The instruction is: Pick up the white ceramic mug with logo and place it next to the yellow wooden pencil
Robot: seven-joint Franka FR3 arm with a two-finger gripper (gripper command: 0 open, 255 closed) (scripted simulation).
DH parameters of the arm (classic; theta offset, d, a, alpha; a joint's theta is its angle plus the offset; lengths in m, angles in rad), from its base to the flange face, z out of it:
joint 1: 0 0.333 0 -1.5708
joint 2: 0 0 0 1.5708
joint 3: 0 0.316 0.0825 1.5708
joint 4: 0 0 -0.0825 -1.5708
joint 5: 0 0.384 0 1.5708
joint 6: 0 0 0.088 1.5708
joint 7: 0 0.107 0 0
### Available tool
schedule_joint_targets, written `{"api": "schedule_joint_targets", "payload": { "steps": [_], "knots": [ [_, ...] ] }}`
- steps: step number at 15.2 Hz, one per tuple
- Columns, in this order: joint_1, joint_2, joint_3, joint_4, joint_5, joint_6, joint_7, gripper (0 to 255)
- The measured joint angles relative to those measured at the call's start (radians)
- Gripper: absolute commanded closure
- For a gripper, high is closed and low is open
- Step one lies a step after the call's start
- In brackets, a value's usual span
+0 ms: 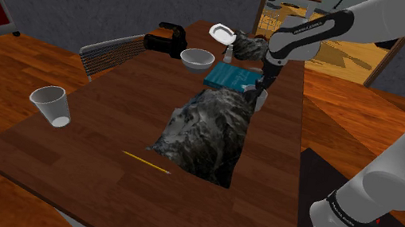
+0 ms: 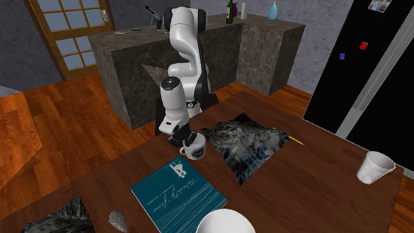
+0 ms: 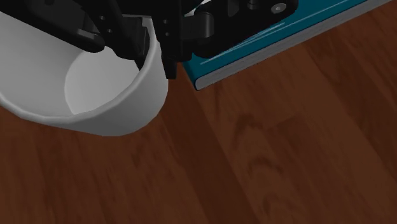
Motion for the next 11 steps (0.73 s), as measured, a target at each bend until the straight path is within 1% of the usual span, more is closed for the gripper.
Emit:
{"api": "schedule_joint_targets", "payload": {
  "steps": [11],
  "knots": [
    [-0.001,-0.075,-0.001,0.069,-0.029,-0.141,0.031,255]
  ]
}}
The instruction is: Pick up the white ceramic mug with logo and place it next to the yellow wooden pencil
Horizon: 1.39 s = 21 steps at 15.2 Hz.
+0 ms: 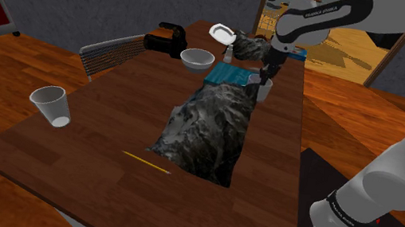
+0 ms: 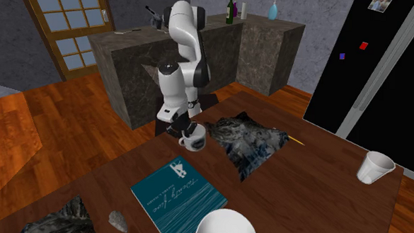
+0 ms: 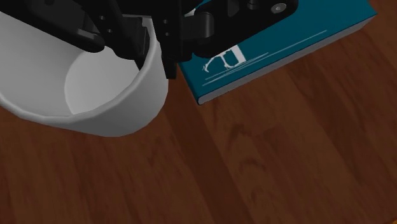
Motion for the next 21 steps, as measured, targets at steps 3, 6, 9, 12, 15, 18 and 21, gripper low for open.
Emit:
{"api": "schedule_joint_targets", "payload": {
  "steps": [3,6,9,12,15,18,21],
  "knots": [
    [0.001,-0.012,0.001,0.025,-0.005,-0.036,0.008,255],
    [-0.001,-0.024,-0.001,0.056,-0.010,-0.079,0.012,255],
    [-0.001,-0.042,-0.001,0.078,-0.015,-0.118,0.017,255],
    [-0.001,-0.052,0.000,0.110,-0.018,-0.159,0.022,255],
    [0.004,-0.070,0.007,0.119,-0.021,-0.183,0.038,255],
    [0.031,-0.108,0.042,0.083,-0.022,-0.180,0.100,255],
    [0.059,-0.156,0.082,0.022,-0.020,-0.160,0.166,255]
  ]
}}
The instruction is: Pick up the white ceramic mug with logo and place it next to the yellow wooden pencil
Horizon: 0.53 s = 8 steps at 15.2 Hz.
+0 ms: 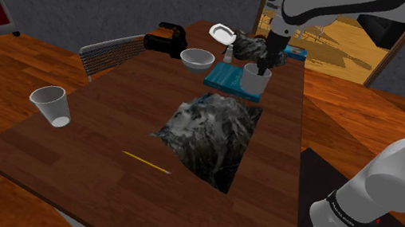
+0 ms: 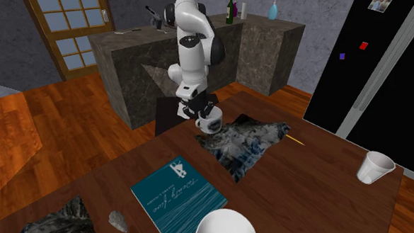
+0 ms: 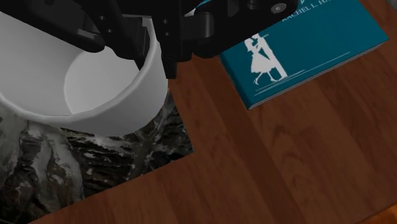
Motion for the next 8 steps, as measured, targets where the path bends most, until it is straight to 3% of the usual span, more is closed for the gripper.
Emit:
{"api": "schedule_joint_targets", "payload": {
  "steps": [8],
  "knots": [
    [0.080,-0.087,0.122,-0.087,0.025,0.019,0.189,255]
  ]
}}
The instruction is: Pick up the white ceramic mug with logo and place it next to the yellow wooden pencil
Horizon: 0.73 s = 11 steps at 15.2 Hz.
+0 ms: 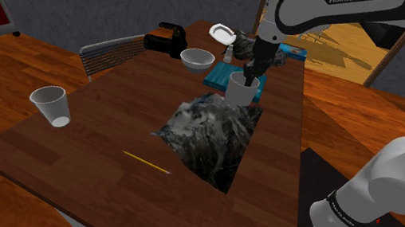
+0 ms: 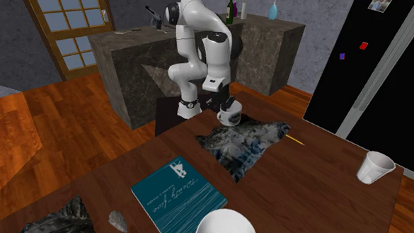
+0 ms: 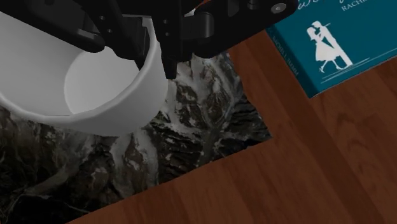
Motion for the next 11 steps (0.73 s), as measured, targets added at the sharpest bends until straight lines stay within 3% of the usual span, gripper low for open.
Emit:
{"api": "schedule_joint_targets", "payload": {
  "steps": [11],
  "knots": [
    [0.113,0.006,0.186,0.010,0.043,0.029,0.276,255]
  ]
}}
